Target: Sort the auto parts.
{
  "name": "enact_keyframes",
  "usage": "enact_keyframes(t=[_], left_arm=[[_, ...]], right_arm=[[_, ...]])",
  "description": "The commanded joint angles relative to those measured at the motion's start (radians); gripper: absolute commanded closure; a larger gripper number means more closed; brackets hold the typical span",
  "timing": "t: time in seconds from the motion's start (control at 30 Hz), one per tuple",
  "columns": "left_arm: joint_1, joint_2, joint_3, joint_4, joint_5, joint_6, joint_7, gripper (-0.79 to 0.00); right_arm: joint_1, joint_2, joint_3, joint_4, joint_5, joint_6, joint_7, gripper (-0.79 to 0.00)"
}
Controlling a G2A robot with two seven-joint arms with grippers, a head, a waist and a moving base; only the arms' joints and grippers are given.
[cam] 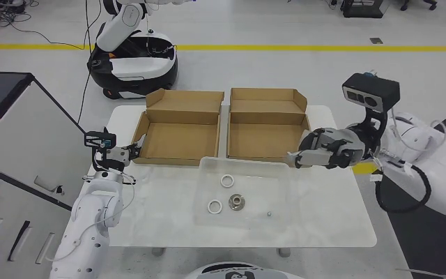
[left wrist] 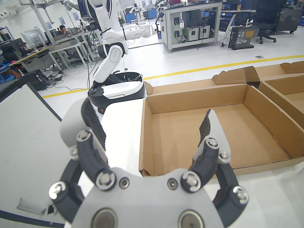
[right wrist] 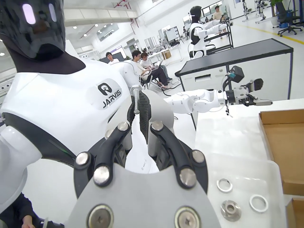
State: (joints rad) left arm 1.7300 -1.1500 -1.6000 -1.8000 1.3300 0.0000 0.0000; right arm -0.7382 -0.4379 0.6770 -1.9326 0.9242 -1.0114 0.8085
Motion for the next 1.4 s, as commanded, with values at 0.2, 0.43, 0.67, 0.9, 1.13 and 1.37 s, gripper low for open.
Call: enact_keyframes(t=[0.2, 0.43, 0.67, 0.9, 1.13, 1.37], left_arm=[[0.000, 0.000, 0.000, 0.000, 0.000, 0.000, 0.000, -0.785], [0.000, 0.000, 0.000, 0.000, 0.000, 0.000, 0.000, -0.785], [0.000, 0.000, 0.000, 0.000, 0.000, 0.000, 0.000, -0.785], [0.000, 0.000, 0.000, 0.000, 0.000, 0.000, 0.000, -0.785], [0.000, 0.000, 0.000, 0.000, 0.000, 0.000, 0.000, -0.785], [0.000, 0.000, 0.000, 0.000, 0.000, 0.000, 0.000, -0.785]], right_arm=[[-0.023, -0.014, 0.032, -0.052, 0.160, 0.034, 0.035, 0.000], [-0.042, -0.045, 0.078, -0.075, 0.344, 0.127, 0.127, 0.000], [-0.088, -0.093, 0.162, -0.064, 0.484, 0.236, 0.236, 0.000], [-0.148, -0.146, 0.267, -0.025, 0.471, 0.311, 0.311, 0.000], [-0.206, -0.181, 0.342, 0.008, 0.330, 0.333, 0.333, 0.000], [-0.245, -0.205, 0.393, 0.015, 0.259, 0.347, 0.347, 0.000]])
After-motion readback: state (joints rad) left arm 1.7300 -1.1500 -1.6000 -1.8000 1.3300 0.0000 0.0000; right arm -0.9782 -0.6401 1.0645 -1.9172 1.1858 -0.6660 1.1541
